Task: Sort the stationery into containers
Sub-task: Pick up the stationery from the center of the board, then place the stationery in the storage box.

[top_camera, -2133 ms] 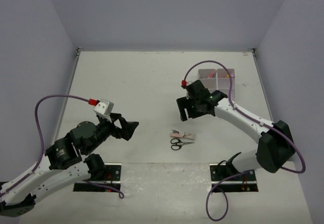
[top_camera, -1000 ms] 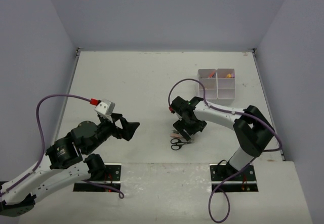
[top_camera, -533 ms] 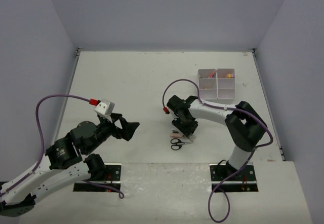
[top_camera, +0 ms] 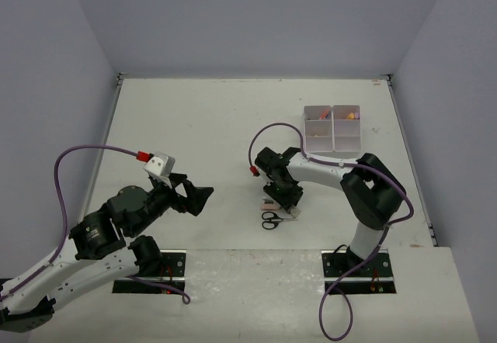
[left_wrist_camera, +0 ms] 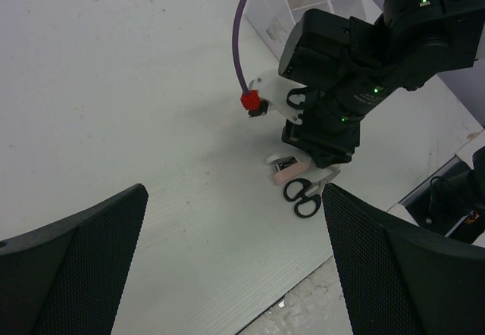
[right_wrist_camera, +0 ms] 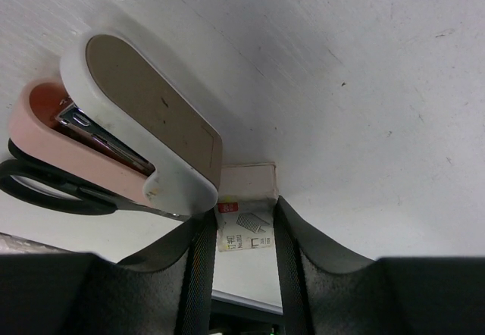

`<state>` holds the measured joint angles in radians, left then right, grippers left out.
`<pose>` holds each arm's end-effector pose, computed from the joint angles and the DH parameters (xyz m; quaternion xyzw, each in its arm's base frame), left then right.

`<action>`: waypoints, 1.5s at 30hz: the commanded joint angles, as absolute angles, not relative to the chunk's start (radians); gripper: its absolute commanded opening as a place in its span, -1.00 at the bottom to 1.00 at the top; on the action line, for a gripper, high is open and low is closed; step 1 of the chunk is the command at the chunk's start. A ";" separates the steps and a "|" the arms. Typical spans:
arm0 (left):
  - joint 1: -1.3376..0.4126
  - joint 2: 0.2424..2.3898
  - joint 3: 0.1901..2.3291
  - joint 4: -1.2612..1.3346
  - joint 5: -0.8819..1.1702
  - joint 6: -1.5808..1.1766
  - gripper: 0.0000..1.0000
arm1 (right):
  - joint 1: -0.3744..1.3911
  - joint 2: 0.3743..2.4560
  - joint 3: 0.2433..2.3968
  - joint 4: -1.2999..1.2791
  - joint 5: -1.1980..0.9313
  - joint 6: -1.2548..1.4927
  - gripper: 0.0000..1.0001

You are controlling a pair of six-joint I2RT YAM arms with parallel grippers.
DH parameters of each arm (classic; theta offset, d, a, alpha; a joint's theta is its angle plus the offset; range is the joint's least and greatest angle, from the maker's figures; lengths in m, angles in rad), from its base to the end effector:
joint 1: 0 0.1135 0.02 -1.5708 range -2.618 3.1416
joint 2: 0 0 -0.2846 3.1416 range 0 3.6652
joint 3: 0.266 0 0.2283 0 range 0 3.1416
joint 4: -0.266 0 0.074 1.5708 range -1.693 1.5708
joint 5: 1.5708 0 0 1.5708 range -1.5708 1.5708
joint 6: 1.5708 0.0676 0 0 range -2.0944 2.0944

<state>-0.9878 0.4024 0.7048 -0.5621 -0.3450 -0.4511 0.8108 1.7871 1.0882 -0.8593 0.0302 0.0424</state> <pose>0.0651 -0.0572 0.3125 0.1062 0.7807 -0.2934 0.5414 0.2013 0.2089 0.1541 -0.3747 0.9270 -0.0111 0.0120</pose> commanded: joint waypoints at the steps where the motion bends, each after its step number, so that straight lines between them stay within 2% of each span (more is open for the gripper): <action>1: -0.980 0.398 0.693 -0.521 -0.344 -0.423 1.00 | 0.815 1.734 1.106 -0.854 0.082 0.065 -0.60; 5: -0.980 0.400 0.694 -0.522 -0.345 -0.423 1.00 | 0.811 1.653 1.111 -0.866 0.201 0.101 -0.74; 8: -0.980 0.397 0.693 -0.522 -0.347 -0.425 1.00 | 0.787 1.550 1.124 -0.855 0.348 0.148 -0.75; 10: -0.982 0.397 0.693 -0.523 -0.345 -0.425 1.00 | 0.768 1.494 1.134 -0.840 0.435 0.170 -0.90; 11: -0.980 0.397 0.692 -0.522 -0.345 -0.425 1.00 | 0.765 1.488 1.140 -0.830 0.483 0.185 -0.84; 13: -0.982 0.397 0.693 -0.522 -0.345 -0.425 1.00 | 0.684 1.424 1.170 -0.818 0.599 0.286 -0.92; 15: -0.980 0.396 0.693 -0.522 -0.344 -0.424 1.00 | 0.606 1.382 1.186 -0.778 0.553 0.321 -0.87; 17: -0.980 0.393 0.693 -0.522 -0.343 -0.423 1.00 | 0.496 1.318 1.174 -0.718 0.498 0.335 -0.96; 20: -0.980 0.387 0.693 -0.523 -0.341 -0.423 1.00 | 0.379 1.232 1.128 -0.539 0.366 0.378 -1.00; 22: -0.982 0.379 0.693 -0.520 -0.339 -0.423 1.00 | 0.247 1.166 1.075 -0.403 0.251 0.516 -1.00; 26: -0.981 0.372 0.691 -0.518 -0.335 -0.425 1.00 | 0.083 1.101 0.993 -0.275 0.151 0.799 -1.00; 30: -0.985 0.371 0.690 -0.518 -0.328 -0.425 1.00 | 0.028 1.085 0.905 -0.197 0.178 1.116 -1.00; 34: -0.983 0.368 0.690 -0.518 -0.327 -0.423 1.00 | 0.020 1.137 0.916 -0.181 0.209 1.281 -1.00; 45: -0.983 0.354 0.688 -0.514 -0.325 -0.423 1.00 | -0.047 1.370 0.965 -0.118 0.116 1.335 -1.00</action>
